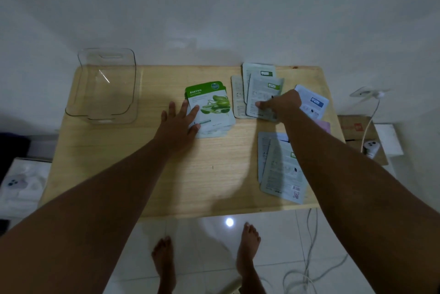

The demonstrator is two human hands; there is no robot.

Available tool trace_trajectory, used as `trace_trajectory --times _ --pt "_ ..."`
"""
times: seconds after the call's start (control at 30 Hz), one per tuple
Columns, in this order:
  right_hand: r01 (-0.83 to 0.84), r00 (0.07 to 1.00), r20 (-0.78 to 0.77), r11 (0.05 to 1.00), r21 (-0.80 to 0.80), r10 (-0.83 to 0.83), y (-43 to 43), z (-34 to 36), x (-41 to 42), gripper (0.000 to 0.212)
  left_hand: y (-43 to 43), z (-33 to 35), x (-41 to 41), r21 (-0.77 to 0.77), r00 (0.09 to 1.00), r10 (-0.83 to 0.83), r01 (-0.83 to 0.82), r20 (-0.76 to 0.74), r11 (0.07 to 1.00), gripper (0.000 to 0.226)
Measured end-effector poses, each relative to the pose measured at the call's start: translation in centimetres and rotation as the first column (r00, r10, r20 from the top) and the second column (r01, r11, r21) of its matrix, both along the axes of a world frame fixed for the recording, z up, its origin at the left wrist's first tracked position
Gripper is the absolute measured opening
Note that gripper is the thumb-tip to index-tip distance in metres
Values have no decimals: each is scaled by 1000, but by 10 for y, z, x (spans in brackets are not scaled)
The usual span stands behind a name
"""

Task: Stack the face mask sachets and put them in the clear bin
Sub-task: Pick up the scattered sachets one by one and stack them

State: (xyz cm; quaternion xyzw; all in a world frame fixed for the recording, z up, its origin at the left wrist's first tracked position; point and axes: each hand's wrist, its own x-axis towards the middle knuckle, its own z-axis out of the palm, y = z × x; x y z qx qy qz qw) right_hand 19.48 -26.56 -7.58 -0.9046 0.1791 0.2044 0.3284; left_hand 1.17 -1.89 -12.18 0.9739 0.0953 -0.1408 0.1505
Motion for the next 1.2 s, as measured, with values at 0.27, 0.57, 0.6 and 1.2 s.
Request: trace_trajectory --times 0.27,0.57,0.6,1.2 --pt "-49 957 290 994 102 17 3 28 -10 9 0 2 1 4 1000 -3 3 -6 1000 63" --pt "-478 839 309 878 27 447 112 53 -58 19 3 2 0 -9 1000 -11 11 4 1000 64" --pt "-521 821 287 853 23 494 121 46 -65 21 4 1 0 6 1000 -18 18 5 1000 64" --pt "-575 718 369 802 -164 590 82 2 -72 34 1 -2 -2 -71 996 46 -40 80 997 64"
